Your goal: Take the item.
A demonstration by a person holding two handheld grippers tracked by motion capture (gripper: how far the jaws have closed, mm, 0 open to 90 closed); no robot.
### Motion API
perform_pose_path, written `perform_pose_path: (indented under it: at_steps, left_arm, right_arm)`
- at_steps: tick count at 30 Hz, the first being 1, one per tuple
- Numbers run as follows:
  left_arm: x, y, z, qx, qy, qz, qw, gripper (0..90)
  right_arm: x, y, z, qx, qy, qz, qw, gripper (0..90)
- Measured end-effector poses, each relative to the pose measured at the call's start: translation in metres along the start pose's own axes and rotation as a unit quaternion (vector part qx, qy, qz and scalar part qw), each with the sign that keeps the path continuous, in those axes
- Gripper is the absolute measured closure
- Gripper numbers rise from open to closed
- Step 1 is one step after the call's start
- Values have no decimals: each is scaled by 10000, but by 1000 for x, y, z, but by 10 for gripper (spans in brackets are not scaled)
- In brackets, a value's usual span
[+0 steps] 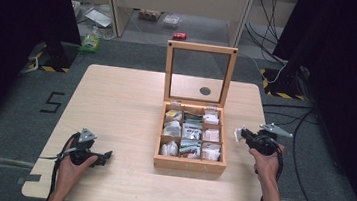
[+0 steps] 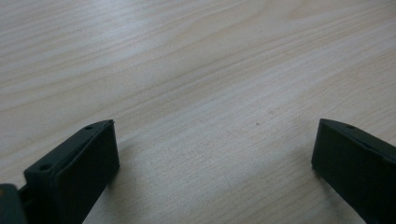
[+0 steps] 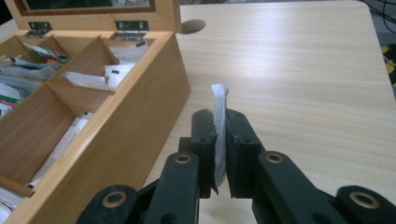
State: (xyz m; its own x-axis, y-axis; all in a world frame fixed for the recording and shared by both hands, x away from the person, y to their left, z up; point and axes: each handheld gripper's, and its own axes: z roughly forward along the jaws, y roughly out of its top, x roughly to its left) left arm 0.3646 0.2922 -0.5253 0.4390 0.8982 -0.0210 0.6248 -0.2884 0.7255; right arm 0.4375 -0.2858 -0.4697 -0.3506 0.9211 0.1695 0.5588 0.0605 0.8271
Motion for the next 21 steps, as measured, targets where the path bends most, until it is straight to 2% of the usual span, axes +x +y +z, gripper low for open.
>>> perform_pose_path:
  at_steps: [18, 19, 21]
  left_arm:
    - [0, 0, 0, 3, -10, -5, 10000, 0]
    - [0, 0, 0, 1, -10, -6, 10000, 0]
    - [0, 0, 0, 5, -9, -5, 10000, 0]
  right_arm:
    - [2, -11, 10, 210, 55, 2, 9998, 831]
    - [4, -12, 11, 243, 56, 62, 9997, 830]
    - [3, -13, 13, 277, 52, 8, 9996, 828]
